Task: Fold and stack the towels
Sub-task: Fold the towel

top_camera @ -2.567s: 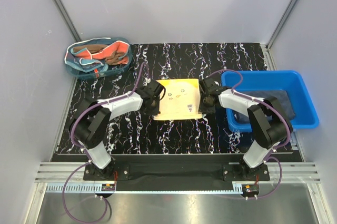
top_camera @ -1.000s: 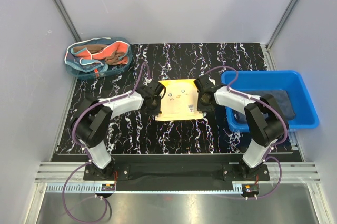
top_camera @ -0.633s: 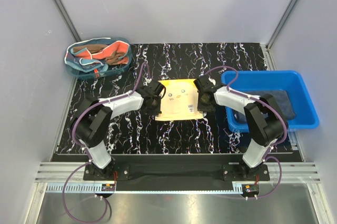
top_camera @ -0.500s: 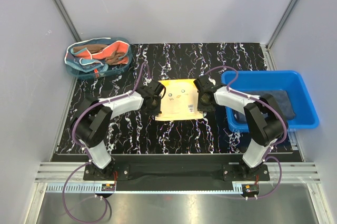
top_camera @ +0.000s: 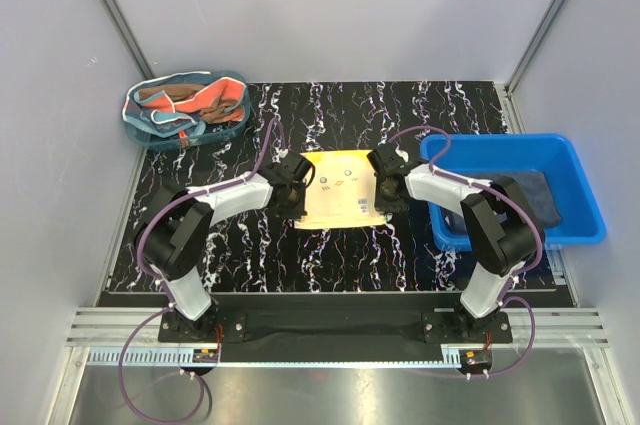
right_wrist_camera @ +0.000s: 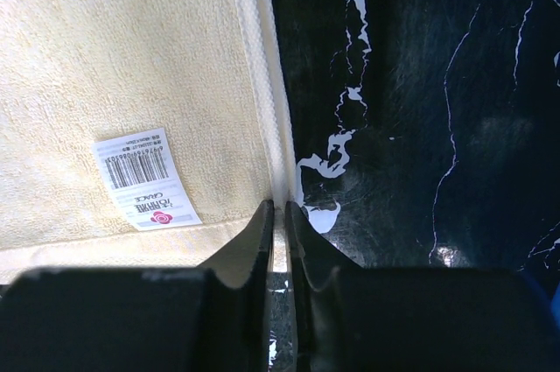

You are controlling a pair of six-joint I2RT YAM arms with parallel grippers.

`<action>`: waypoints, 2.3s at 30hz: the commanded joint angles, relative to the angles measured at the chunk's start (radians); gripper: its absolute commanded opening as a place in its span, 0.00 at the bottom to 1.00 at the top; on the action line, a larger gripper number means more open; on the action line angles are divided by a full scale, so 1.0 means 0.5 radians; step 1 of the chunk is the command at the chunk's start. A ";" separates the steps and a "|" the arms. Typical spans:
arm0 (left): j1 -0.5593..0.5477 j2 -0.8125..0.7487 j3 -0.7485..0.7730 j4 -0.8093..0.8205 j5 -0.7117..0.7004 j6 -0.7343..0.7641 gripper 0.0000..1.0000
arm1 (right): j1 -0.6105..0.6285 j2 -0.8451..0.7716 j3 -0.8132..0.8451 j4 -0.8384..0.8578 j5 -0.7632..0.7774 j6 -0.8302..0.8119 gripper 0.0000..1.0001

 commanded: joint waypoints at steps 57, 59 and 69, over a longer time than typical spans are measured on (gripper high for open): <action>-0.027 -0.093 0.131 -0.105 0.001 -0.012 0.00 | 0.024 0.004 0.109 -0.092 0.013 -0.090 0.22; -0.027 -0.089 0.131 -0.102 0.004 -0.012 0.00 | 0.024 0.013 0.103 -0.092 0.001 -0.078 0.22; -0.027 -0.099 0.125 -0.096 -0.002 -0.015 0.00 | 0.024 0.022 0.057 -0.059 -0.015 -0.053 0.11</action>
